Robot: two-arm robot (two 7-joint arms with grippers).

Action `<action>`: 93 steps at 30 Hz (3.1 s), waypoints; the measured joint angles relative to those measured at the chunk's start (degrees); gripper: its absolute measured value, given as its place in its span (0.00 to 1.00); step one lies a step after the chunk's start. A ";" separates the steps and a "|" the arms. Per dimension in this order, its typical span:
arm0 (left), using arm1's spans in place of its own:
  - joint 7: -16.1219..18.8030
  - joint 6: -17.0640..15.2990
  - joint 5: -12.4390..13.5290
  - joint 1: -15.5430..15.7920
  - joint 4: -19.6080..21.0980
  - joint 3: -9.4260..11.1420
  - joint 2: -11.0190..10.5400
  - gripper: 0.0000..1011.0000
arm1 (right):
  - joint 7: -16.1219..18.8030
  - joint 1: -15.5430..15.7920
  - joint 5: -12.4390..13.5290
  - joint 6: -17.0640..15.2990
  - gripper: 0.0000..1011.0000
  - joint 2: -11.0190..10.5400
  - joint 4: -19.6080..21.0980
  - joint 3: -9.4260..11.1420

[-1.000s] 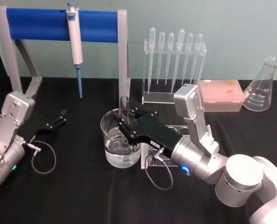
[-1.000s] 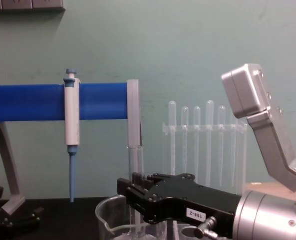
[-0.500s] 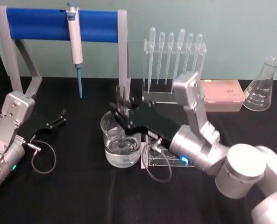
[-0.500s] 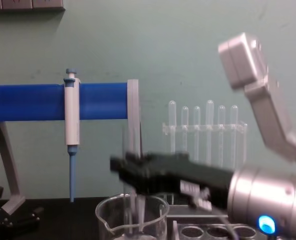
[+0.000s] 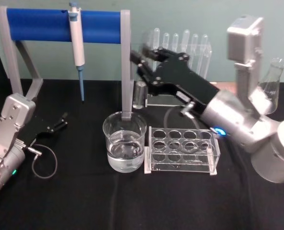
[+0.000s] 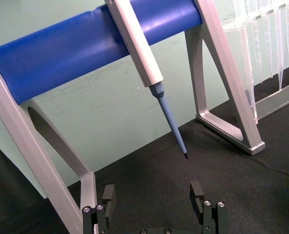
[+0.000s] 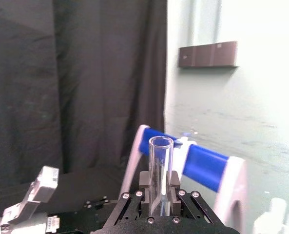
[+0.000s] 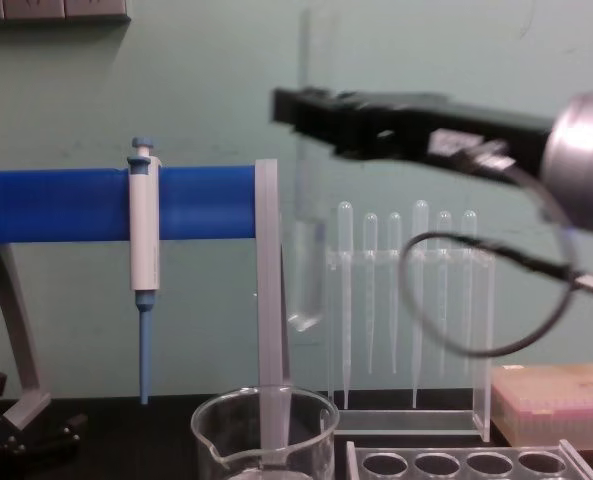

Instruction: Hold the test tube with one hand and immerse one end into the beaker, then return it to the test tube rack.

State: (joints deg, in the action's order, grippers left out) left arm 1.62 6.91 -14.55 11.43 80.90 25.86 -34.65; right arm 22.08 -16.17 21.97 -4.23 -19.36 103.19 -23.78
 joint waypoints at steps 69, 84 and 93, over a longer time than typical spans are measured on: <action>0.00 0.00 0.00 0.00 0.00 0.00 0.00 0.99 | 0.60 7.16 -9.27 -1.07 0.28 -5.26 -7.55 0.82; 0.00 0.00 0.00 0.00 0.00 0.00 0.00 0.99 | -0.84 12.83 -10.01 -8.47 0.75 -9.31 2.14 3.03; 0.00 0.00 0.00 0.00 0.00 0.00 0.00 0.99 | -6.82 23.13 -10.55 -7.39 0.98 -12.17 9.73 12.02</action>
State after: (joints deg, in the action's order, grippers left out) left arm 1.62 6.91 -14.55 11.43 80.90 25.86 -34.64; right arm 15.26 6.95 11.42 -11.62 -31.53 112.92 -11.77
